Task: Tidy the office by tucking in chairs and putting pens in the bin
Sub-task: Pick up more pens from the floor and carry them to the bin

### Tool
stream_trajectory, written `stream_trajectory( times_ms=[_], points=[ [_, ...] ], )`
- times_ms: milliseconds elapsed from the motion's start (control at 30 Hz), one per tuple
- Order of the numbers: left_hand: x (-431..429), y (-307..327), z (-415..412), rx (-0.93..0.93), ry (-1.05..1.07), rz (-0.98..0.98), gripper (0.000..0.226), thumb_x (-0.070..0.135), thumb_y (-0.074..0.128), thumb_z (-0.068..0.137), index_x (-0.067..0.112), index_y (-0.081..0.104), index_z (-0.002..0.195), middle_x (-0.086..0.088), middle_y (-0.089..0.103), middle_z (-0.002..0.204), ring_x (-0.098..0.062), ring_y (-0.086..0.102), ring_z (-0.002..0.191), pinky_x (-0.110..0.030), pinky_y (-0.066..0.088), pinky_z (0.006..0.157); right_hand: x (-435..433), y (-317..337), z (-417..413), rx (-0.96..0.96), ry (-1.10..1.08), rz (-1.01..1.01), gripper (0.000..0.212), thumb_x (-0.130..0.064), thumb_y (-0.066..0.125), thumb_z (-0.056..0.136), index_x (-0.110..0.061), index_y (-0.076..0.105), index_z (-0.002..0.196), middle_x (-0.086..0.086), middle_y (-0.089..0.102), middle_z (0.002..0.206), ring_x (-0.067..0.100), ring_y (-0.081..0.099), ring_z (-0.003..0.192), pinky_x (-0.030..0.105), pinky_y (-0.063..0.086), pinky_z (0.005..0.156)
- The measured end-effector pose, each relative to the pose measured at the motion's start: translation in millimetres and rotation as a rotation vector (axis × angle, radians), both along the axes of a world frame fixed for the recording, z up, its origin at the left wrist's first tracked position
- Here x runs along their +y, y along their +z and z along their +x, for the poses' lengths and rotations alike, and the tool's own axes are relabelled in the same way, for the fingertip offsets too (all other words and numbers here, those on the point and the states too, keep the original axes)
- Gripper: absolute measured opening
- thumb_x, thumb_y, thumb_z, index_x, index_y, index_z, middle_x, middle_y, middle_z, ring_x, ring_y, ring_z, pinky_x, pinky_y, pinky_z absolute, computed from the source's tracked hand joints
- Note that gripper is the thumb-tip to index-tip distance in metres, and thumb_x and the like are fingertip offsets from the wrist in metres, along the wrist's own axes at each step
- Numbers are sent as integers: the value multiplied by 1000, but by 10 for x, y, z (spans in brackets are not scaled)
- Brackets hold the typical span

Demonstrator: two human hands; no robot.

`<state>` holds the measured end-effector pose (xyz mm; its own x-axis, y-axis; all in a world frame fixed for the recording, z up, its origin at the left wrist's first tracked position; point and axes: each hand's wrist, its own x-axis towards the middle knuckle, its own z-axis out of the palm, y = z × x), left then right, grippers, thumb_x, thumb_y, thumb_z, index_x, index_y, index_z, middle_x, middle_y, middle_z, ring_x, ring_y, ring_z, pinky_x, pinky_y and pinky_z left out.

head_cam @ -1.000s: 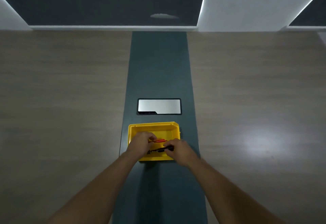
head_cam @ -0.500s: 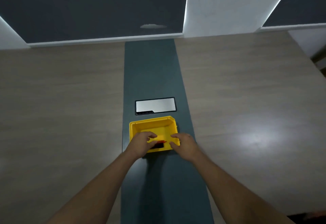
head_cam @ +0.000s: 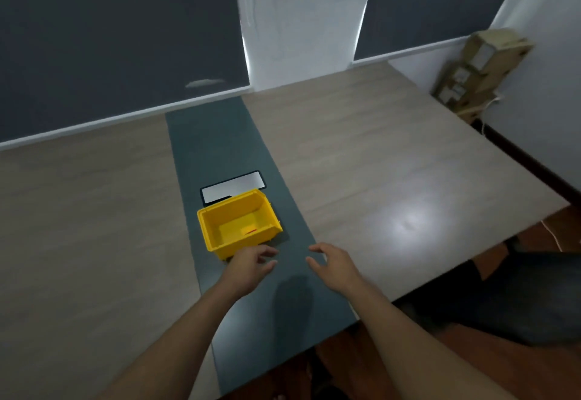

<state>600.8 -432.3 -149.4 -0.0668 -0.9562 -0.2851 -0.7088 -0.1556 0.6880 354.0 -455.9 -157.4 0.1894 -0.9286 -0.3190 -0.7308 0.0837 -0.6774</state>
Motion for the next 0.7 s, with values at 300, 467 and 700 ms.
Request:
stream_trajectory(
  times_ms=[300,467,700],
  points=[
    [559,31,-1040,-65,-305,38,31,33,73,99,24,74,129,9,76,124,-4,71,101,-18,53,83,1331,-40,-1037,-45,-269,102,42,-37,66,102,-18,64,139,-1,63,142,18,61,123,27,48,103],
    [944,146,-1655,-60,-463,37,28,32,69,103,23,73,130,9,74,124,-9,71,106,-31,59,95,2056,-33,-1621,-60,-410,102,45,-44,63,103,-23,61,143,-4,62,145,15,57,133,27,47,105],
    [1853,176,-2650,-81,-631,15,30,37,68,103,28,72,131,15,74,119,3,67,92,-7,48,67,3394,-91,-2559,-89,-614,106,41,-44,64,102,-25,63,139,-7,63,140,14,59,129,32,50,105]
  ],
)
